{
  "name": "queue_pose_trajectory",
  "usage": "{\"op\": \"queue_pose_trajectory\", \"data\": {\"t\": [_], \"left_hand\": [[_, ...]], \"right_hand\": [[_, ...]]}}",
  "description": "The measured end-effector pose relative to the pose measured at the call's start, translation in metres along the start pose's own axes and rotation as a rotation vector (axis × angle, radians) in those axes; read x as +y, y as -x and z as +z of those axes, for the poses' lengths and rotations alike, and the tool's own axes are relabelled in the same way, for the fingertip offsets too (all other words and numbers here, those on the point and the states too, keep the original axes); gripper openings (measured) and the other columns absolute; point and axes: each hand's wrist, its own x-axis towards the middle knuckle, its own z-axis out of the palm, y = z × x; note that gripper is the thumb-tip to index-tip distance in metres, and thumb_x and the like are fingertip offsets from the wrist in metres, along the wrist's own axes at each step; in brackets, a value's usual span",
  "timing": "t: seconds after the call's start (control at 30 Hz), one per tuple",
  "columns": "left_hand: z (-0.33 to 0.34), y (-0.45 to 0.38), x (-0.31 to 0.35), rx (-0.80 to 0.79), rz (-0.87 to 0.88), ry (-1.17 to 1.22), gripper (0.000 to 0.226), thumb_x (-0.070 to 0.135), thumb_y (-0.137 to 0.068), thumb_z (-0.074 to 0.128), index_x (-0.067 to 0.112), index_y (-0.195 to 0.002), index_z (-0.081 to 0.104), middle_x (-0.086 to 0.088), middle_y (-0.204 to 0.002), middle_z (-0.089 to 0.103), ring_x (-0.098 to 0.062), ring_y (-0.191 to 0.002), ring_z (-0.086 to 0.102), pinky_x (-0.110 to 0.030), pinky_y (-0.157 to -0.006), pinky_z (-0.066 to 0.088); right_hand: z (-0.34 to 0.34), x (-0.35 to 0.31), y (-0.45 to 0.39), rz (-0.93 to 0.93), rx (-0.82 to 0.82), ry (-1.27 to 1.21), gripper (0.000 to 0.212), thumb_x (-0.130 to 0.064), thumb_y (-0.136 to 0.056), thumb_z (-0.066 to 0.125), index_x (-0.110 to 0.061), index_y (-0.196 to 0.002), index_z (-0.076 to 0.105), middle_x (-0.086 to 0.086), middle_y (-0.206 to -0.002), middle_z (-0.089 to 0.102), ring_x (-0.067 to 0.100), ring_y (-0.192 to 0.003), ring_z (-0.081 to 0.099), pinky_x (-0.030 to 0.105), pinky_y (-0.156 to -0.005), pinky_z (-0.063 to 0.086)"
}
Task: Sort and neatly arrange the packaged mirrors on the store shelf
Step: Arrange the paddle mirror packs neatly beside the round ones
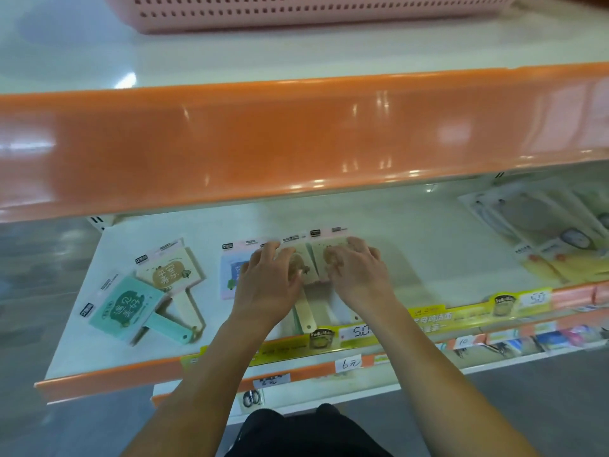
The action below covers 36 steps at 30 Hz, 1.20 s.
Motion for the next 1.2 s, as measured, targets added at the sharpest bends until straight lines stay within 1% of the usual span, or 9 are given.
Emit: {"op": "queue_pose_trajectory", "data": {"t": [0.07, 0.17, 0.27, 0.43, 0.57, 0.67, 0.8, 1.0, 1.2], "left_hand": [[0.006, -0.004, 0.007, -0.004, 0.018, -0.008, 0.034, 0.041, -0.093, 0.047, 0.027, -0.125, 0.049, 0.0, -0.145, 0.035, -0.024, -0.131, 0.036, -0.041, -0.103, 0.035], [0.014, -0.007, 0.01, -0.004, 0.037, -0.031, 0.026, 0.04, -0.093, 0.046, 0.029, -0.116, 0.051, 0.001, -0.142, 0.04, -0.024, -0.13, 0.036, -0.042, -0.101, 0.038], [0.017, -0.009, 0.009, 0.004, 0.036, -0.014, 0.028, 0.04, -0.093, 0.046, 0.029, -0.118, 0.052, -0.001, -0.144, 0.039, -0.024, -0.134, 0.034, -0.045, -0.104, 0.039], [0.016, -0.016, 0.011, 0.012, 0.051, 0.0, 0.032, 0.036, -0.092, 0.049, 0.025, -0.122, 0.053, -0.003, -0.147, 0.037, -0.023, -0.135, 0.034, -0.043, -0.105, 0.039], [0.018, -0.016, 0.011, 0.021, 0.063, -0.003, 0.033, 0.035, -0.093, 0.051, 0.024, -0.123, 0.054, -0.002, -0.146, 0.038, -0.022, -0.135, 0.033, -0.042, -0.105, 0.038], [0.02, -0.015, 0.009, 0.032, 0.072, 0.011, 0.033, 0.034, -0.093, 0.052, 0.024, -0.124, 0.054, -0.003, -0.146, 0.038, -0.023, -0.136, 0.033, -0.043, -0.104, 0.038], [0.021, -0.014, 0.009, 0.031, 0.07, 0.026, 0.036, 0.035, -0.092, 0.052, 0.025, -0.127, 0.053, -0.002, -0.148, 0.037, -0.022, -0.137, 0.033, -0.043, -0.102, 0.041], [0.023, -0.008, 0.012, 0.003, 0.028, 0.016, 0.039, 0.035, -0.095, 0.048, 0.028, -0.133, 0.048, 0.003, -0.151, 0.031, -0.02, -0.139, 0.028, -0.041, -0.102, 0.041], [0.021, -0.007, 0.016, -0.003, 0.04, 0.004, 0.038, 0.032, -0.096, 0.047, 0.025, -0.133, 0.048, 0.001, -0.151, 0.03, -0.021, -0.14, 0.027, -0.04, -0.105, 0.036]], "right_hand": [[0.001, 0.005, -0.001, -0.047, -0.031, -0.009, 0.033, -0.034, -0.093, 0.05, -0.032, -0.125, 0.059, 0.002, -0.145, 0.038, 0.029, -0.13, 0.039, 0.039, -0.105, 0.037], [0.001, 0.009, -0.002, -0.057, -0.05, -0.023, 0.032, -0.033, -0.095, 0.05, -0.031, -0.127, 0.058, 0.002, -0.147, 0.034, 0.031, -0.127, 0.038, 0.038, -0.102, 0.038], [0.001, 0.012, -0.004, -0.078, -0.041, -0.026, 0.032, -0.035, -0.095, 0.05, -0.032, -0.126, 0.058, 0.001, -0.147, 0.034, 0.029, -0.13, 0.035, 0.038, -0.103, 0.038], [-0.003, 0.013, -0.006, -0.099, -0.05, -0.006, 0.034, -0.036, -0.095, 0.052, -0.032, -0.128, 0.058, 0.001, -0.147, 0.034, 0.029, -0.13, 0.033, 0.036, -0.108, 0.034], [-0.008, 0.011, -0.006, -0.081, -0.075, -0.022, 0.03, -0.033, -0.095, 0.052, -0.03, -0.123, 0.061, 0.002, -0.145, 0.034, 0.032, -0.123, 0.034, 0.037, -0.099, 0.04], [-0.011, 0.009, -0.005, -0.083, -0.096, -0.041, 0.031, -0.032, -0.094, 0.054, -0.03, -0.124, 0.06, 0.002, -0.144, 0.034, 0.032, -0.122, 0.034, 0.038, -0.094, 0.042], [-0.012, 0.011, -0.005, -0.088, -0.092, -0.051, 0.029, -0.034, -0.093, 0.055, -0.032, -0.122, 0.061, 0.001, -0.142, 0.036, 0.031, -0.12, 0.035, 0.037, -0.095, 0.042], [-0.011, 0.013, -0.004, -0.078, -0.085, -0.036, 0.034, -0.038, -0.094, 0.053, -0.035, -0.128, 0.057, -0.001, -0.142, 0.037, 0.029, -0.122, 0.035, 0.036, -0.097, 0.041], [-0.009, 0.012, -0.002, -0.08, -0.078, -0.024, 0.035, -0.039, -0.096, 0.05, -0.034, -0.13, 0.055, 0.0, -0.143, 0.035, 0.029, -0.124, 0.033, 0.037, -0.097, 0.041]]}}
